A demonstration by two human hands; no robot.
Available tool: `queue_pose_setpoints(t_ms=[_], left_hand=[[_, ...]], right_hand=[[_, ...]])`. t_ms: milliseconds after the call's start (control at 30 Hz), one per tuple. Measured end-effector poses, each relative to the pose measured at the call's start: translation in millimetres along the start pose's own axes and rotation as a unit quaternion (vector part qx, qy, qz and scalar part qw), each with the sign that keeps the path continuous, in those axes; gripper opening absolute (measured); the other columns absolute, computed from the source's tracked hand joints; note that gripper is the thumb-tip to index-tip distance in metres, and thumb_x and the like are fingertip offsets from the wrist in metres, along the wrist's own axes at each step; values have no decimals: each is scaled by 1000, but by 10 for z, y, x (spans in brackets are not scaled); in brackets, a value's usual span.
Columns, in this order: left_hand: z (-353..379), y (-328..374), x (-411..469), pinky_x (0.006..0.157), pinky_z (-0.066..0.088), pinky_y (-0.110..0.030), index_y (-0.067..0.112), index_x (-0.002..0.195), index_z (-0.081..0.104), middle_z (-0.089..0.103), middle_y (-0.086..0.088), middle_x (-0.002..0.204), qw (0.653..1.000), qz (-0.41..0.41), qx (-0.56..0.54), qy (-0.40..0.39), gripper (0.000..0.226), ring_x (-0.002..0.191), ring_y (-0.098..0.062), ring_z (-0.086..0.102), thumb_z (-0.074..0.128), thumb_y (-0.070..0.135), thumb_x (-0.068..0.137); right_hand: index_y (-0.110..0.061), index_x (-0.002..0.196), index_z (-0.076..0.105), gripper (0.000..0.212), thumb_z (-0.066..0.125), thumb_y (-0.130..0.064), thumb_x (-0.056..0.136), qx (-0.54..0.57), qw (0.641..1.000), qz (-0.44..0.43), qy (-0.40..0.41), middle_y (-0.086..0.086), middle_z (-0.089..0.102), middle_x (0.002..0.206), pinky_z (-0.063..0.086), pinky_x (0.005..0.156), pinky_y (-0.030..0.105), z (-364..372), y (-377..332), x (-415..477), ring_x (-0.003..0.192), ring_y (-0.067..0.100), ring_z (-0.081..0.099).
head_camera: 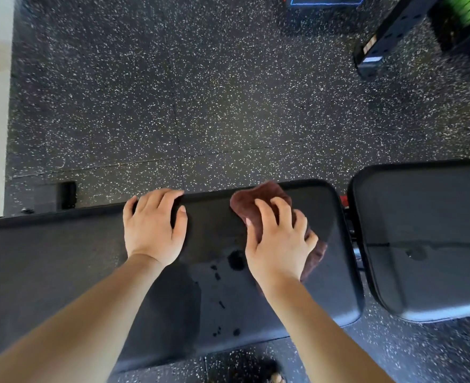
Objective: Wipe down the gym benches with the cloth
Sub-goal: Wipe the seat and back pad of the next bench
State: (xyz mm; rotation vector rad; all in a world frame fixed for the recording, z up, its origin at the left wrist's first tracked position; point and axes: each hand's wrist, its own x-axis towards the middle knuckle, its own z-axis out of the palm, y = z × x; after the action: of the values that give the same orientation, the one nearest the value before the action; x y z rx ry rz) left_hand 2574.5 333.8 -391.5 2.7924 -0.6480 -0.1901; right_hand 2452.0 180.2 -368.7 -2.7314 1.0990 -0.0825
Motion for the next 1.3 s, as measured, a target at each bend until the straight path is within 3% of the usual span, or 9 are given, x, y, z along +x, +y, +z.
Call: queue_pose_setpoints(t_ms=[167,333,567,667,767,900,1000,1167,1300], left_hand=[[46,-11,7,102,24,-38,28,114,59,61,5,114,1000,9,2,25,41,106,-22,53,32,39,85],[77,-21,14,104,23,-36,30,116,58,61,7,119,999,7,-6,38,33,114,-19,50,38,37,90],[36,-108,-240,101,39,-37,24,112,65,62,7,118,978,103,-142,109,27,110,-15,57,57,20,86],[49,-306,-484,112,23,-47,30,130,51,43,11,141,988,122,-65,74,39,132,-10,37,49,33,92],[87,-485,-758,115,11,-46,38,137,39,29,16,149,994,71,-29,83,44,138,-6,24,40,43,93],[25,-459,-910,114,19,-42,33,132,49,37,10,146,990,37,-60,120,41,129,-13,41,49,38,91],[-7,-429,-865,108,29,-40,32,125,56,45,8,140,987,28,-73,141,38,123,-16,47,55,35,87],[55,-471,-800,109,29,-42,30,127,55,45,6,141,987,41,-64,139,40,123,-17,47,54,35,87],[18,-451,-825,108,30,-43,28,127,56,45,5,142,988,36,-72,131,40,108,-23,57,55,33,87]], right_hand=[[-28,117,61,37,65,-35,81,6,999,-9,46,-1,57,123,39,78,53,81,-23,23,103,35,50],[-36,129,48,41,49,-42,89,-1,1000,-23,18,-9,45,135,32,87,49,94,1,-3,116,29,37],[-38,120,48,33,44,-47,89,27,984,-168,58,-11,45,130,32,80,45,239,-136,-342,109,27,40],[-35,119,48,33,42,-47,90,28,983,-168,65,-8,46,126,31,81,47,267,-219,-150,110,28,39],[-31,121,48,33,41,-46,92,33,985,-169,27,-3,47,126,31,87,50,187,-352,41,115,30,38],[-34,123,45,34,40,-47,92,28,984,-175,1,-5,45,130,32,83,48,151,-321,-264,114,29,37],[-36,116,45,29,39,-47,90,20,977,-206,52,-8,46,123,27,73,44,276,-224,-630,107,27,37],[-30,121,46,32,40,-43,92,25,985,-168,37,-2,41,127,31,84,51,262,-481,-440,112,30,36],[-28,124,44,34,40,-41,93,26,986,-164,25,-1,41,129,30,86,51,226,-550,-442,113,31,35]])
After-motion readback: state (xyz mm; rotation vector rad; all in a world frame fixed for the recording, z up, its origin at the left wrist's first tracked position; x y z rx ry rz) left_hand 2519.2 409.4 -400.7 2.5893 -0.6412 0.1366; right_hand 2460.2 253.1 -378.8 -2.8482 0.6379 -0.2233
